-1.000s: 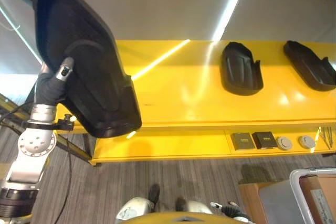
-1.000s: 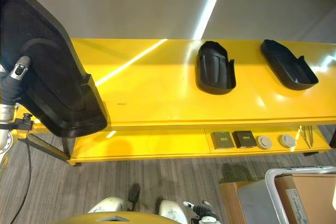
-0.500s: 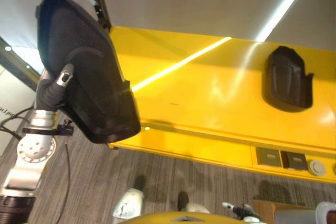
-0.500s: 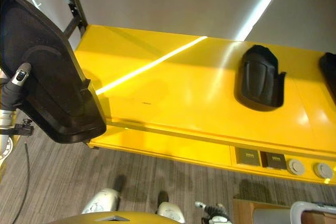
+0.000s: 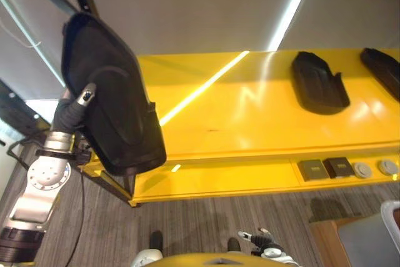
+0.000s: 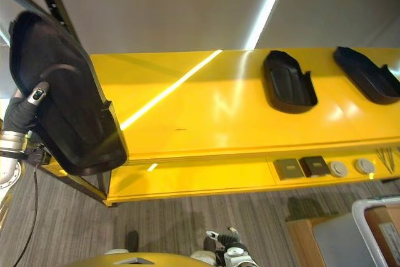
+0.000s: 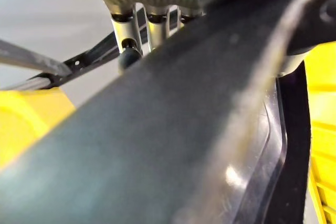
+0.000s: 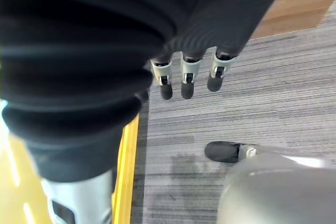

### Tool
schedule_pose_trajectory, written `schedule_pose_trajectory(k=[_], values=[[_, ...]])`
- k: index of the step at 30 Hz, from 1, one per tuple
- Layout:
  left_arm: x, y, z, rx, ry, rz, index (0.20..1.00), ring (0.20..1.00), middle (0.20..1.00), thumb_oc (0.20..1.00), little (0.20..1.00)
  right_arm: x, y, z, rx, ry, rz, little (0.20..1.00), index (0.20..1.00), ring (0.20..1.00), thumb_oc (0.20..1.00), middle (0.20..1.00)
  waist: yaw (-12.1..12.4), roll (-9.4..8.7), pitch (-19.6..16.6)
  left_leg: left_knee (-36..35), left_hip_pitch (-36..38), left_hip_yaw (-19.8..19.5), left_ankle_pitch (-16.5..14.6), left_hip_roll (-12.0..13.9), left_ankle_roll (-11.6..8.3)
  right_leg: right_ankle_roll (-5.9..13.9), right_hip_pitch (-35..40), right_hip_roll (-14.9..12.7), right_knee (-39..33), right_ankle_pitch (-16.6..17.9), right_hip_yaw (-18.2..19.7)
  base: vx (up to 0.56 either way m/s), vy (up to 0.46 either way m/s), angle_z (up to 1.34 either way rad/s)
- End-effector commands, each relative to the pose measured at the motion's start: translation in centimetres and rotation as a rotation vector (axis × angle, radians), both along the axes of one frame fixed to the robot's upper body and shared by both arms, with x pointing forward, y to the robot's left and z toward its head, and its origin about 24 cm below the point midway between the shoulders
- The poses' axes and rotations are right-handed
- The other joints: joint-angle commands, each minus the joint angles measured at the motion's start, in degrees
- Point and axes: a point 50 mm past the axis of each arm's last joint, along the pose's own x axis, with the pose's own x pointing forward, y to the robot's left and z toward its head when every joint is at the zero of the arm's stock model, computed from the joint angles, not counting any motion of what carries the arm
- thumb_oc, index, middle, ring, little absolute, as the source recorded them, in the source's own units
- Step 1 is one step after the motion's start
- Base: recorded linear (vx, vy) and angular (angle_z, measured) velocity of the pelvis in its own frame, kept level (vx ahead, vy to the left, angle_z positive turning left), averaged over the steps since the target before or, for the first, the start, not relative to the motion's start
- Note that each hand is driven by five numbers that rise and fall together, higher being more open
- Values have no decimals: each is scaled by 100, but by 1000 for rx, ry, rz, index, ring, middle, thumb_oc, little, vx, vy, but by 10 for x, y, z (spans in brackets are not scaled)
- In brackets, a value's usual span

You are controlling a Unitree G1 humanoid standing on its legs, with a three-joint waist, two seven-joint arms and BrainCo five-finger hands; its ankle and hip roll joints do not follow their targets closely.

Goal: Move parts from the plastic box to the shelf.

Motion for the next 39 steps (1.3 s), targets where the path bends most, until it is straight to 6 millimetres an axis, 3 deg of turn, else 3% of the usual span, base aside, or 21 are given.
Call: schedule_pose_trajectory(k=[1, 5, 12, 13, 14, 15, 20, 23, 29, 37, 38, 39], values=[[19, -7, 24, -143, -113, -49, 200, 200, 200, 200, 200, -35, -7, -7, -2, 126, 33, 1000, 1000, 1000, 1000, 1000, -134, 127, 5, 147, -88, -284, -353, 405, 78, -292, -113, 288, 86, -252, 101, 57, -55, -2], [45, -15, 16, -202, -39, -72, 200, 200, 200, 200, 200, -48, -20, -7, -12, 168, -11, 1000, 1000, 1000, 1000, 1000, -282, 115, 62, 38, -60, -237, -284, 488, 39, -301, -182, 383, 34, -237, 188, 26, -57, -16], [87, -25, 41, -219, -38, -79, 200, 200, 200, 200, 200, -35, -25, -4, -20, 138, -11, 1000, 1000, 1000, 1000, 1000, -458, 166, 242, -46, -214, -204, -133, 567, -8, -294, -429, 478, 31, -185, 274, -31, -37, -9], [94, -28, 48, -211, -41, -81, 200, 200, 200, 200, 200, -29, -24, -3, -21, 121, 2, 1000, 1000, 1000, 1000, 1000, -488, 184, 304, -50, -271, -203, -92, 575, -13, -293, -491, 487, 34, -166, 278, -132, -30, -19], [106, -29, 75, -93, -90, -41, 200, 200, 200, 200, 200, -14, -23, 0, -25, 77, 25, 1000, 1000, 1000, 1000, 1000, -542, 219, 460, -57, -424, -229, -9, 582, -24, -286, -667, 500, 52, -119, 289, -180, -55, -11], [115, -30, 85, -61, -89, -23, 200, 200, 200, 200, 200, -6, -17, 1, -8, 51, 40, 1000, 1000, 1000, 1000, 1000, -555, 232, 545, -79, -540, -233, 68, 582, -34, -284, -794, 510, 68, -73, 275, -169, -52, -5], [127, -21, 112, 28, -82, 11, 200, 200, 200, 200, 200, 9, -14, 4, 2, 17, 53, 1000, 1000, 1000, 1000, 1000, -544, 316, 738, -110, -805, -277, 231, 586, -65, -254, -1014, 493, 55, 29, 247, -60, -28, 1], [128, -14, 119, 72, -71, 39, 200, 200, 200, 200, 200, 10, -16, 5, -1, 12, 49, 1000, 1000, 1000, 1000, 1000, -531, 342, 766, -110, -850, -291, 243, 572, -70, -245, -1039, 494, 29, 51, 256, 0, 0, 0], [132, -10, 122, 102, -52, 66, 200, 200, 200, 200, 200, 16, -16, 7, -6, 5, 58, 1000, 1000, 1000, 1000, 1000, -498, 377, 890, -110, -959, -352, 307, 561, -82, -248, -1111, 479, 21, 95, 217, -20, -9, 5], [139, -10, 112, 112, 0, 86, 200, 200, 200, 200, 200, 24, -10, 8, 10, -15, 75, 1000, 1000, 1000, 1000, 1000, -490, 355, 934, -110, -1028, -366, 329, 564, -85, -255, -1156, 484, 13, 108, 203, -6, -5, 3], [140, -11, 112, 105, 2, 89, 266, 266, 266, 266, 266, 25, -9, 8, 12, -19, 79, 1000, 1000, 1000, 1000, 1000, -495, 354, 945, -110, -1030, -365, 331, 563, -84, -256, -1162, 484, 14, 107, 196, 0, 0, 0], [141, -12, 111, 99, 2, 96, 586, 586, 586, 586, 586, 26, -8, 8, 13, -20, 81, 1000, 1000, 1000, 1000, 1000, -502, 353, 950, -110, -1035, -364, 332, 563, -81, -258, -1161, 484, 15, 106, 201, 0, 0, 0]])
